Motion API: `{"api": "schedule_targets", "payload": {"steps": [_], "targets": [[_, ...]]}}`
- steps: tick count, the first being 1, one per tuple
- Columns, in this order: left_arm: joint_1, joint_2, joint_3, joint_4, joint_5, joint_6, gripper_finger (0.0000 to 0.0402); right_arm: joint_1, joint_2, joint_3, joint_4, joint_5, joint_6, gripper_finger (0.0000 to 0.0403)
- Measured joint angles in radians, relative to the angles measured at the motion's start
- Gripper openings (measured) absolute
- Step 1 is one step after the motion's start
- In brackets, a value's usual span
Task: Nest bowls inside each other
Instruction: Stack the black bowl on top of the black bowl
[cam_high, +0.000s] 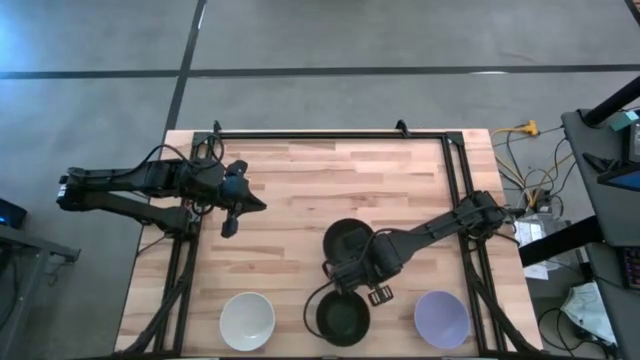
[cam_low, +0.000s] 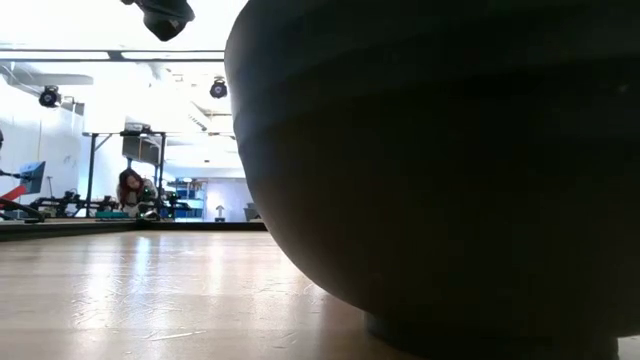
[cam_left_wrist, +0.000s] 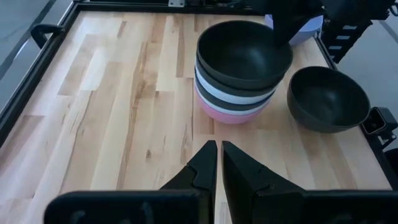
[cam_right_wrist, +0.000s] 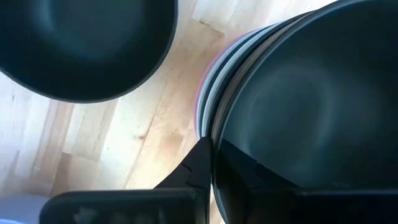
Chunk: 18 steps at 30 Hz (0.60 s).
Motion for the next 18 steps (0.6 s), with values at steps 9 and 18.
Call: {"api": "schedule_targets", "payload": {"steps": [9, 18], "targets": [[0.0, 0.0, 0.0, 0.0, 0.001, 0.026, 0.0008, -0.001, -0.013, 0.0, 0.0, -0.001, 0.039, 0.0048], [0.0, 0.0, 0.0, 0.0, 0.001, 0.026, 0.0008, 0.0, -0.054, 0.019, 0.001, -0.001, 0.039, 0.0058]]}}
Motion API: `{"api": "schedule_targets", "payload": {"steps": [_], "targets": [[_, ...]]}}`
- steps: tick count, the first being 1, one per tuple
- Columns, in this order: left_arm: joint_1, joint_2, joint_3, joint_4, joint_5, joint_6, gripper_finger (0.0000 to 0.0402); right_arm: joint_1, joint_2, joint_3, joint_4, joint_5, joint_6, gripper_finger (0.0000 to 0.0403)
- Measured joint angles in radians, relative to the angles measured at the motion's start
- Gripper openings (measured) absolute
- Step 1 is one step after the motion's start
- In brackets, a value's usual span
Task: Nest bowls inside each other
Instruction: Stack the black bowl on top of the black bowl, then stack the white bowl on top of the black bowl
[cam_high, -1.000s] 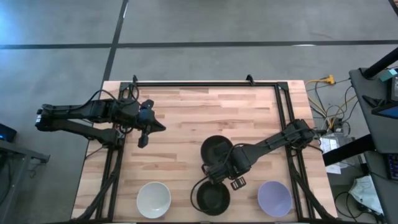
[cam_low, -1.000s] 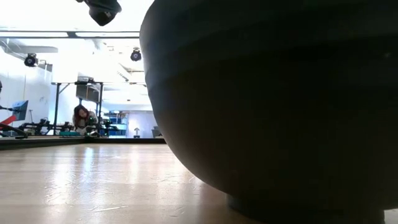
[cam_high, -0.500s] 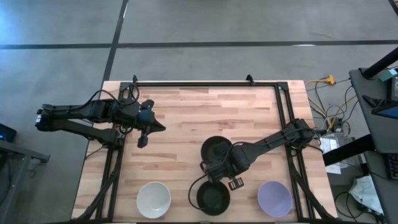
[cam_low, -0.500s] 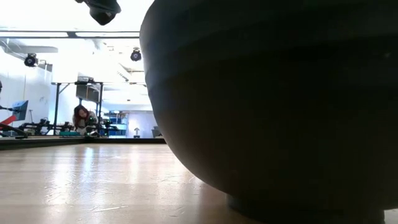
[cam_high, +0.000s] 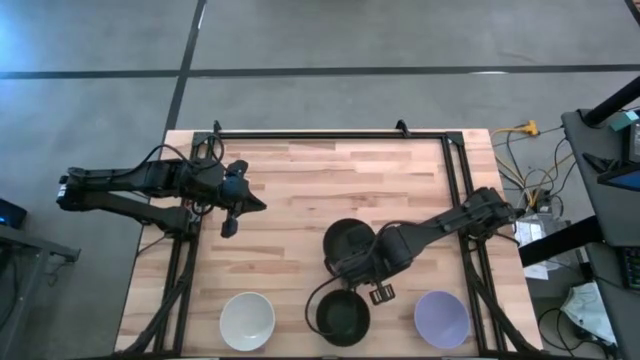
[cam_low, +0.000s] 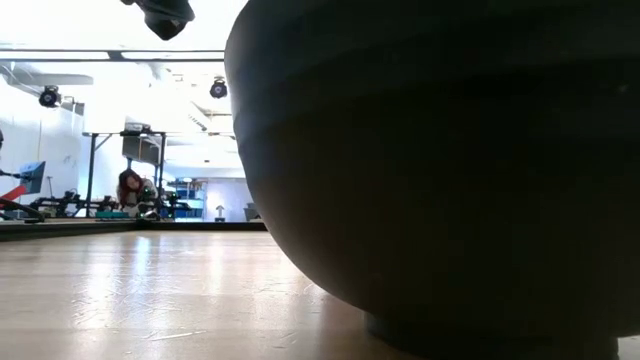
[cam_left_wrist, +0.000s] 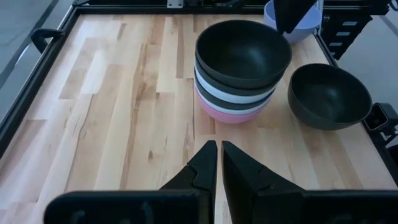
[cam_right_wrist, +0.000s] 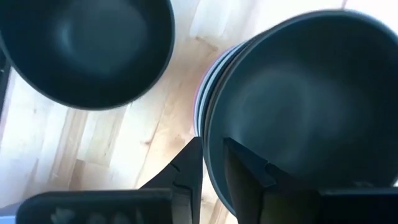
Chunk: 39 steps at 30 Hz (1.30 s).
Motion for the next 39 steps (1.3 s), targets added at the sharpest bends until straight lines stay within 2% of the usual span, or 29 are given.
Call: {"api": "schedule_targets", "payload": {"steps": [5, 7, 10, 15, 34, 36, 39], "targets": [[0.0, 0.0, 0.0, 0.0, 0.0, -0.001, 0.0008, 0.0, -0.011, 0.021, 0.002, 0.0, 0.0, 0.0056], [0.0, 0.0, 0.0, 0.0, 0.0, -0.001, 0.0008, 0.0, -0.011, 0.021, 0.005, -0.009, 0.0, 0.0048], [0.0, 0.0, 0.0, 0.001, 0.0, -0.007, 0.0008, 0.0, -0.011, 0.005, 0.036, -0.078, 0.001, 0.0034], [0.0, 0.0, 0.0, 0.002, 0.005, -0.008, 0.0008, 0.0, -0.011, -0.027, 0.047, -0.078, 0.042, 0.0011], [0.0, 0.0, 0.0, 0.002, 0.047, -0.009, 0.0008, -0.006, -0.009, -0.022, 0.067, -0.07, 0.088, 0.0009], [0.0, 0.0, 0.0, -0.002, 0.082, -0.011, 0.0008, -0.006, -0.01, -0.003, 0.068, -0.071, 0.087, 0.0009], [0.0, -0.001, 0.0, -0.052, 0.253, -0.052, 0.0008, -0.006, -0.037, 0.042, 0.069, -0.031, 0.077, 0.0009]]}}
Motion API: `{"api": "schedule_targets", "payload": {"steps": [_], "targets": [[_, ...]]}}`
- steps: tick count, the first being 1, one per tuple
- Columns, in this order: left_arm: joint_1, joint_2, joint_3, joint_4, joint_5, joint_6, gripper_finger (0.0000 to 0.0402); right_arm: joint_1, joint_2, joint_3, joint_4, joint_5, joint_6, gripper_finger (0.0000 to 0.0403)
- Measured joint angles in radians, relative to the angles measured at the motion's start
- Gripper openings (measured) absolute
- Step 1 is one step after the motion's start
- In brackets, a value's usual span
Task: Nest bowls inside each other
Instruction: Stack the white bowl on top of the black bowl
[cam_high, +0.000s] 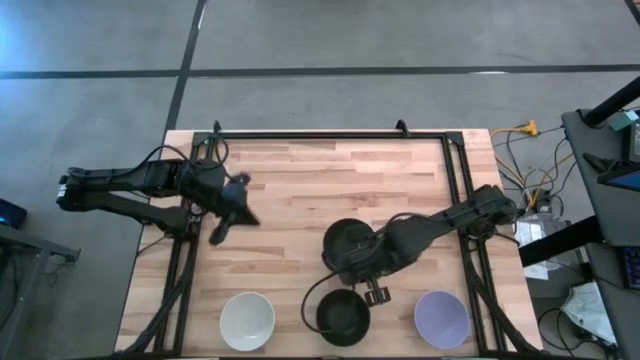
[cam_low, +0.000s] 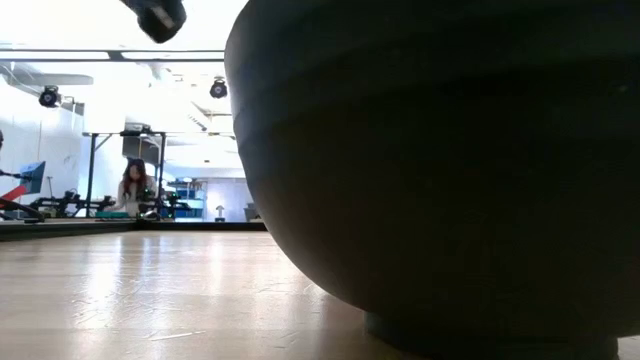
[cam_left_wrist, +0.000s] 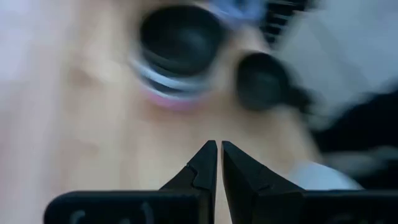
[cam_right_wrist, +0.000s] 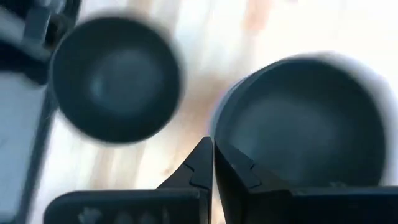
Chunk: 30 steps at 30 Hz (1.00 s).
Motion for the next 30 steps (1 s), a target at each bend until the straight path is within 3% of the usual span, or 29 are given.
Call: {"api": "schedule_targets", "payload": {"steps": [2, 6, 9, 14, 19, 24, 30], "targets": [[-0.001, 0.004, -0.002, -0.039, 0.163, -0.083, 0.0008, 0.0, -0.029, 0.035, 0.003, 0.137, 0.005, 0.0009], [-0.021, 0.015, -0.054, -0.034, 0.469, -0.268, 0.0008, -0.003, -0.088, 0.08, 0.007, 0.514, 0.04, 0.0009], [-0.076, 0.013, -0.099, 0.002, 0.617, -0.38, 0.0008, -0.003, -0.146, 0.069, 0.003, 0.691, 0.108, 0.0009], [-0.213, 0.008, -0.153, 0.161, 0.624, -0.525, 0.0008, 0.014, -0.289, -0.041, 0.001, 0.714, 0.187, 0.0009], [-0.334, 0.04, -0.231, 0.526, 0.544, -0.729, 0.0008, 0.067, -0.458, -0.25, 0.045, 0.714, 0.252, 0.0009], [-0.387, 0.129, -0.286, 0.876, 0.398, -0.935, 0.0009, 0.113, -0.639, -0.53, 0.306, 0.714, 0.267, 0.0009], [-0.391, 0.265, -0.268, 0.864, 0.388, -0.978, 0.0042, 0.128, -0.799, -0.84, 0.691, 0.714, 0.219, 0.0009]]}}
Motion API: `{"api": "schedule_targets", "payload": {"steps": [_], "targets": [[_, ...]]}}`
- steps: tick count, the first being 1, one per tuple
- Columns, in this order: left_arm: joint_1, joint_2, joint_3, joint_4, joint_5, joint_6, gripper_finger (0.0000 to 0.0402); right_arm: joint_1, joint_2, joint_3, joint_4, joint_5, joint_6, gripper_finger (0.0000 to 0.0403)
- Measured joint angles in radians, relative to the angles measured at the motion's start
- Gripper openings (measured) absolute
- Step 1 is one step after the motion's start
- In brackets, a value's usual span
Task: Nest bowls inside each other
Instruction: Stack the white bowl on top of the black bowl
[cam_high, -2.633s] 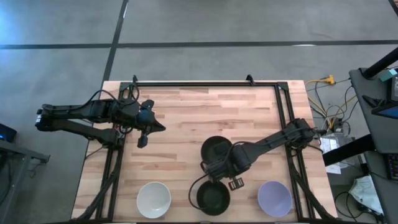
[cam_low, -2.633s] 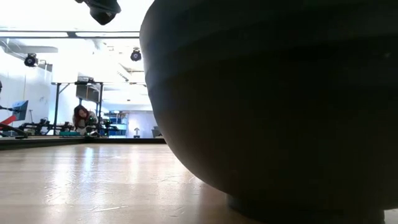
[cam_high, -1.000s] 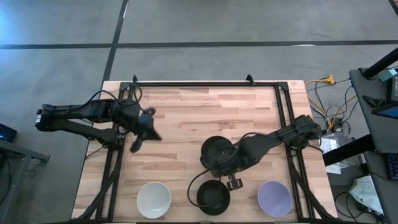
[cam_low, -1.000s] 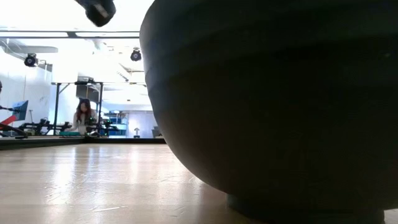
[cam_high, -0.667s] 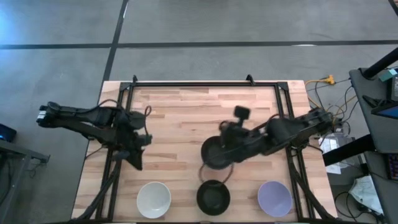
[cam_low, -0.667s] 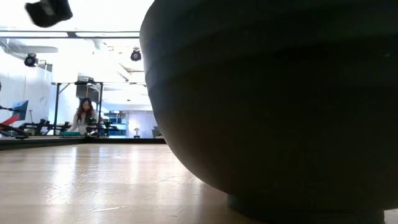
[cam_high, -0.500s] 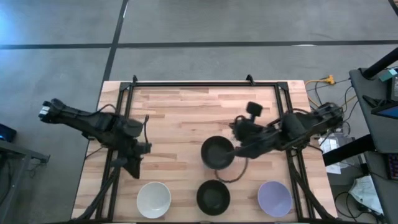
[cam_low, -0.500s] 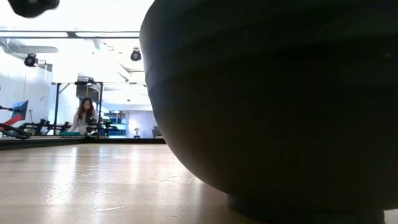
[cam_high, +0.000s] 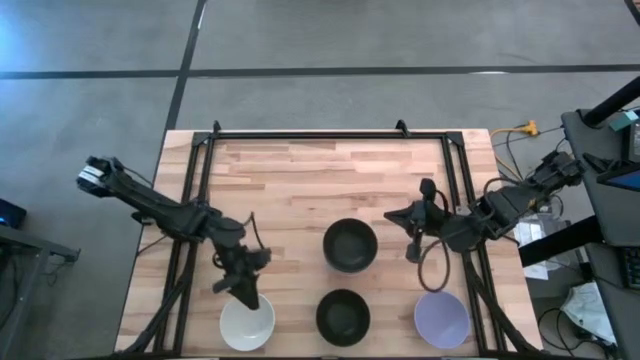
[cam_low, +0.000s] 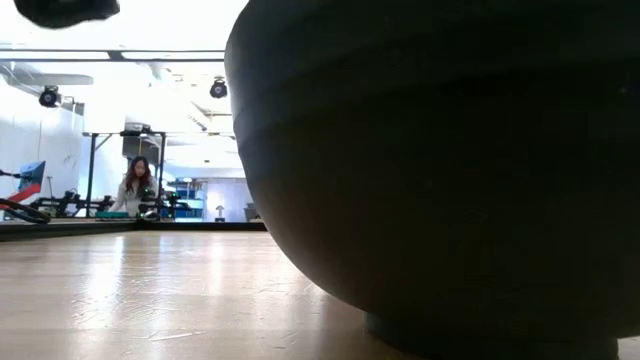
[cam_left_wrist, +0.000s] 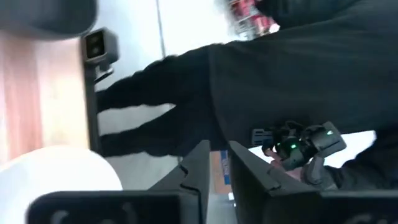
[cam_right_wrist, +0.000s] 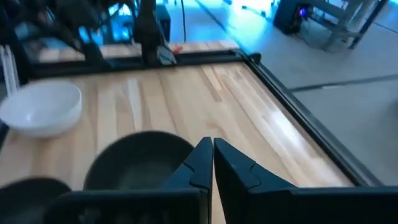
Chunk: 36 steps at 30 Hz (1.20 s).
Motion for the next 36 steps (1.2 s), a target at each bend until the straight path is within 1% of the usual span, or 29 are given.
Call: {"api": "schedule_targets", "payload": {"steps": [4, 7, 10, 12, 14, 17, 20, 23, 26, 29, 33, 36], "targets": [[-0.002, 0.083, 0.01, -0.012, 0.003, -0.001, 0.0081, -0.001, -0.061, -0.159, 0.235, 0.0, -0.013, 0.0009], [-0.002, 0.132, 0.018, -0.106, 0.003, -0.016, 0.0107, 0.0, -0.092, -0.243, 0.37, -0.001, -0.015, 0.0009], [-0.002, 0.169, 0.02, -0.233, 0.002, -0.018, 0.0115, 0.0, -0.11, -0.303, 0.467, -0.002, -0.013, 0.0009], [-0.002, 0.179, 0.023, -0.271, -0.018, -0.004, 0.0115, -0.001, -0.119, -0.325, 0.516, -0.001, -0.013, 0.0009], [-0.002, 0.178, 0.038, -0.288, -0.062, 0.006, 0.0115, 0.0, -0.126, -0.336, 0.524, -0.004, -0.011, 0.0009], [-0.008, 0.166, 0.074, -0.35, -0.197, 0.039, 0.0115, 0.0, -0.128, -0.335, 0.521, -0.026, -0.016, 0.0009], [-0.022, 0.156, 0.134, -0.493, -0.345, 0.111, 0.0115, 0.0, -0.128, -0.33, 0.522, -0.027, -0.032, 0.0009], [-0.05, 0.165, 0.187, -0.655, -0.447, 0.171, 0.0115, 0.0, -0.127, -0.325, 0.519, -0.028, -0.043, 0.0009], [-0.092, 0.186, 0.228, -0.76, -0.509, 0.226, 0.0115, 0.0, -0.127, -0.321, 0.521, -0.028, -0.043, 0.0009], [-0.142, 0.211, 0.241, -0.828, -0.564, 0.261, 0.0115, 0.0, -0.127, -0.32, 0.519, -0.028, -0.044, 0.0009], [-0.19, 0.258, 0.238, -0.851, -0.592, 0.264, 0.0115, 0.0, -0.127, -0.32, 0.52, -0.028, -0.038, 0.0009], [-0.208, 0.303, 0.238, -0.869, -0.592, 0.265, 0.0115, 0.002, -0.127, -0.32, 0.521, -0.028, -0.037, 0.0009]]}}
